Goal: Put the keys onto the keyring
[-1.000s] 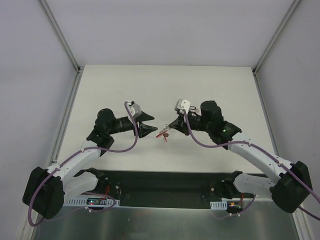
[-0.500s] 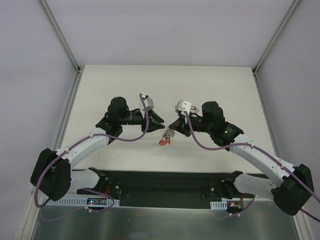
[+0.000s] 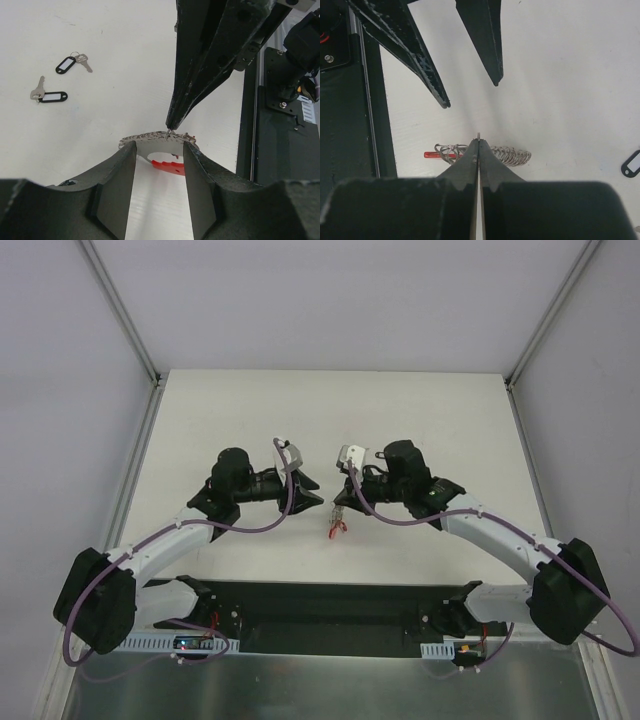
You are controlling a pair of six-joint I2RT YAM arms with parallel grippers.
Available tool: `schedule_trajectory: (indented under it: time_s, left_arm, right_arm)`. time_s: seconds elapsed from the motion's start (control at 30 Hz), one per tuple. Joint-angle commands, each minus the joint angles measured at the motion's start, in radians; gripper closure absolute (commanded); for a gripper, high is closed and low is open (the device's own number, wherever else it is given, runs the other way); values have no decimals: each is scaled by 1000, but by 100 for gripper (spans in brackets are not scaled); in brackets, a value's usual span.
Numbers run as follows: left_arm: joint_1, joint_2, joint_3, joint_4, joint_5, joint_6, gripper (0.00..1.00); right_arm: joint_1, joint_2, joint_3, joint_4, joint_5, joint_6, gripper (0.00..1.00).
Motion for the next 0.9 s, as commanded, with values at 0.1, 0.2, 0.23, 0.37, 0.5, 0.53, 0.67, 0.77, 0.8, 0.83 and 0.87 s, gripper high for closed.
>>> schedule_trajectory:
  time_s: [0.1, 0.2, 0.23, 0.37, 0.5, 0.53, 0.67, 0.77, 0.8, 0.83, 0.87]
  left_arm:
    - [-4, -4, -23, 67, 14, 28, 59]
    - [-4, 18, -6, 77, 28, 34, 62]
    - [-4, 30, -3, 81, 34, 36, 62]
    - [-13, 62, 14, 94, 56, 36, 65]
    - [-34, 88, 28, 100, 76, 47, 68]
    - [-38, 93, 29, 101, 79, 47, 68]
    - [-54, 105, 35, 101, 91, 54, 70]
    - [-61, 107, 41, 101, 93, 56, 80]
    - [-62, 110, 41, 101, 90, 56, 84]
    - [-62, 108, 41, 101, 88, 57, 88]
    - [-64, 107, 40, 101, 85, 59, 99]
  right_arm:
    - [8, 25, 116, -14, -65, -46, 99]
    - [11, 20, 120, -22, -83, -43, 99]
    - [11, 22, 122, -23, -85, -40, 99]
    - [17, 11, 122, -23, -88, -37, 99]
    - [20, 0, 122, -20, -92, -36, 99]
    - [19, -1, 119, -22, -95, -34, 99]
    - [19, -7, 116, -14, -97, -31, 99]
    - [20, -10, 114, -13, -101, -30, 99]
    - [22, -12, 113, -11, -101, -30, 99]
    - [20, -18, 113, -11, -100, -28, 99]
    - [20, -18, 111, -13, -100, -27, 99]
